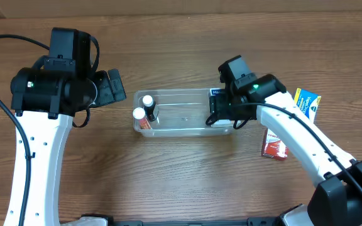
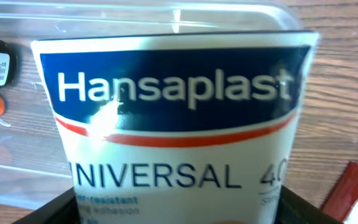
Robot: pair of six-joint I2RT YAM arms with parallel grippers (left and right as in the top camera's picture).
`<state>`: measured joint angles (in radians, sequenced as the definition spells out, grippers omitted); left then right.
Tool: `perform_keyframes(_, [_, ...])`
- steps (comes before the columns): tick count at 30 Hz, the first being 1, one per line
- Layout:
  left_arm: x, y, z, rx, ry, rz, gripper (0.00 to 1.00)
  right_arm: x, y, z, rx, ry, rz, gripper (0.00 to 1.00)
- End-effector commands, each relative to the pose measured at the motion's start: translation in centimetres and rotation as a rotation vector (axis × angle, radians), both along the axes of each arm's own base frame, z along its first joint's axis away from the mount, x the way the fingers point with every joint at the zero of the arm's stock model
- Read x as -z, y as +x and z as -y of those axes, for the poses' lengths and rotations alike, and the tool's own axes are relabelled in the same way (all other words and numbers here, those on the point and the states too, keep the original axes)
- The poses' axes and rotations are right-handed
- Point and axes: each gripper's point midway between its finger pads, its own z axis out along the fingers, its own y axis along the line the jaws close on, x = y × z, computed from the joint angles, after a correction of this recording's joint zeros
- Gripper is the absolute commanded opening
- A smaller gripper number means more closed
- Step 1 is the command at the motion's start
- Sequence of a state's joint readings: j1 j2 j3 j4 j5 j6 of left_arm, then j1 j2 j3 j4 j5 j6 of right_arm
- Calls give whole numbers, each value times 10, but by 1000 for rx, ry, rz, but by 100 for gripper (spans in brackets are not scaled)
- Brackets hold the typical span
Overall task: Pack container
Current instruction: 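Lower the Hansaplast box into the container's right end and release, then grasp the blue VapoDrops box with the right gripper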
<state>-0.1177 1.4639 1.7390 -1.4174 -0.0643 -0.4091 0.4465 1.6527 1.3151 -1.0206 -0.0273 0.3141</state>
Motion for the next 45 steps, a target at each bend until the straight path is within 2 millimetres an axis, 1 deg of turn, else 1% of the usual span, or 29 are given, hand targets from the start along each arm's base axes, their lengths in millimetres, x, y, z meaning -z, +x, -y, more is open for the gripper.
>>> perform_keyframes(1, [-3,2,0,16,3,8,100,2,0,0,-5,5,10,77])
perform_keyframes(5, [-3,2,0,16,3,8,100,0,7,-4,-7,18,40,78])
perform_keyframes(8, [-3,2,0,16,3,8,100,-2,13,-7,-6,31,66,80])
perform_keyframes(23, [-3,2,-1,16,4,9,100,-3,17,-8,-6,37,80,81])
perform_keyframes(25, [-3,2,-1,15,6,9,100,-5,19,-5,1,21,93,80])
perform_keyframes(26, [-3,2,-1,15,6,9,100,-12,22,-2,9,6,112,80])
perform_keyframes(27, [-3,2,-1,15,6,8,100,-27,25,2,24,0,145,80])
perform_keyframes(28, [-3,2,-1,15,6,8,100,-55,30,8,52,5,205,80])
perform_keyframes(29, [-3,2,-1,15,6,9,100,-91,38,25,130,2,290,83])
perform_keyframes(30, [-3,2,-1,15,6,9,100,-125,44,51,220,-8,367,91])
perform_keyframes(31, [-3,2,-1,15,6,8,100,-148,47,78,295,-10,416,99])
perform_keyframes(32, [-3,2,-1,15,6,9,100,-158,49,101,355,-13,437,100])
perform_keyframes(33, [-3,2,-1,15,6,9,100,-160,50,136,446,-32,439,100])
perform_keyframes(34, [-3,2,-1,15,6,9,100,-153,48,173,533,-56,404,100])
perform_keyframes(35, [-3,2,-1,15,6,9,100,-141,46,201,574,-66,359,100])
perform_keyframes(36, [-3,2,-1,15,6,9,100,-124,47,224,582,-59,295,100])
perform_keyframes(37, [-3,2,-1,15,6,9,100,-103,49,242,578,-43,231,100])
perform_keyframes(38, [-3,2,-1,15,6,10,100,-83,51,258,614,-37,174,100])
perform_keyframes(39, [-3,2,-1,15,6,8,100,-41,54,275,615,-26,60,100])
perform_keyframes(40, [-3,2,-1,15,6,9,100,-24,56,272,581,-1,14,100])
perform_keyframes(42, [-3,2,-1,15,6,9,100,3,59,271,572,11,-53,100])
perform_keyframes(43, [-3,2,-1,15,6,9,100,22,61,269,548,9,-96,100])
perform_keyframes(45, [-3,2,-1,15,6,9,100,42,62,269,546,11,-140,100])
